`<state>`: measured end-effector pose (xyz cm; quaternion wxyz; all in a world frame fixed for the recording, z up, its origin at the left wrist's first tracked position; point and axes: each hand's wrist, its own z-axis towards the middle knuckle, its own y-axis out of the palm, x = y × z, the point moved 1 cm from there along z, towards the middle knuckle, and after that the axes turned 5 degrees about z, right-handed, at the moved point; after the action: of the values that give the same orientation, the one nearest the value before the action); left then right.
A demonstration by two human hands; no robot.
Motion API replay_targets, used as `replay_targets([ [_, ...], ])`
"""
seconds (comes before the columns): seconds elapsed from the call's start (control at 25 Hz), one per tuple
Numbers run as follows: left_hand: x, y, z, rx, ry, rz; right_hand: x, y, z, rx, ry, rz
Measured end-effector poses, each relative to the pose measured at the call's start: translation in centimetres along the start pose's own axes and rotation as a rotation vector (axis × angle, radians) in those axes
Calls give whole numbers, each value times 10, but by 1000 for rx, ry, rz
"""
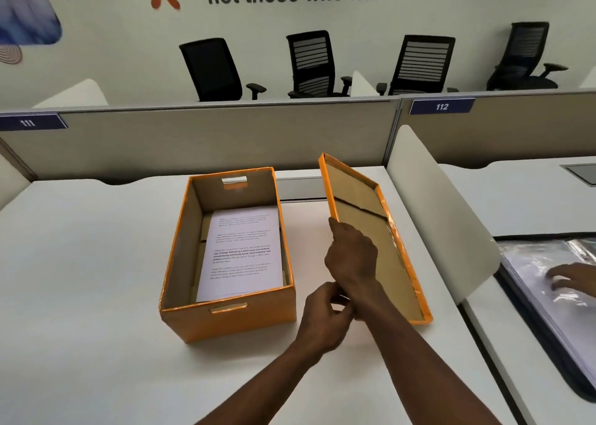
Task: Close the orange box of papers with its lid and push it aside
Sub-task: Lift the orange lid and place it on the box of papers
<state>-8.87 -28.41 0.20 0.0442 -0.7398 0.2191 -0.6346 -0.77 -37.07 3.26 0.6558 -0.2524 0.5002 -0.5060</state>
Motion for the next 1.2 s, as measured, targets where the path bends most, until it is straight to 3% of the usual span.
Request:
replay_targets([
  [0.24, 11, -19, -2, -117, 237, 36, -12, -49, -4, 377, -109, 164],
  [0.44, 23, -66, 15, -71, 321, -68, -29, -113, -16, 379, -74, 566],
  [0.6, 33, -113, 37, -41, 238, -137, -56, -169, -33, 365, -93, 826],
  [0.76, 37, -143, 45, -69, 211, -364, -82, -197, -35, 338, -157, 971],
  [1.08, -4, -254, 26, 239, 159, -485, -133, -128, 9, 433, 32, 1014],
  [1.2, -29, -285, 10, 298, 112, -491, -144, -93, 15, 374, 73, 1011],
])
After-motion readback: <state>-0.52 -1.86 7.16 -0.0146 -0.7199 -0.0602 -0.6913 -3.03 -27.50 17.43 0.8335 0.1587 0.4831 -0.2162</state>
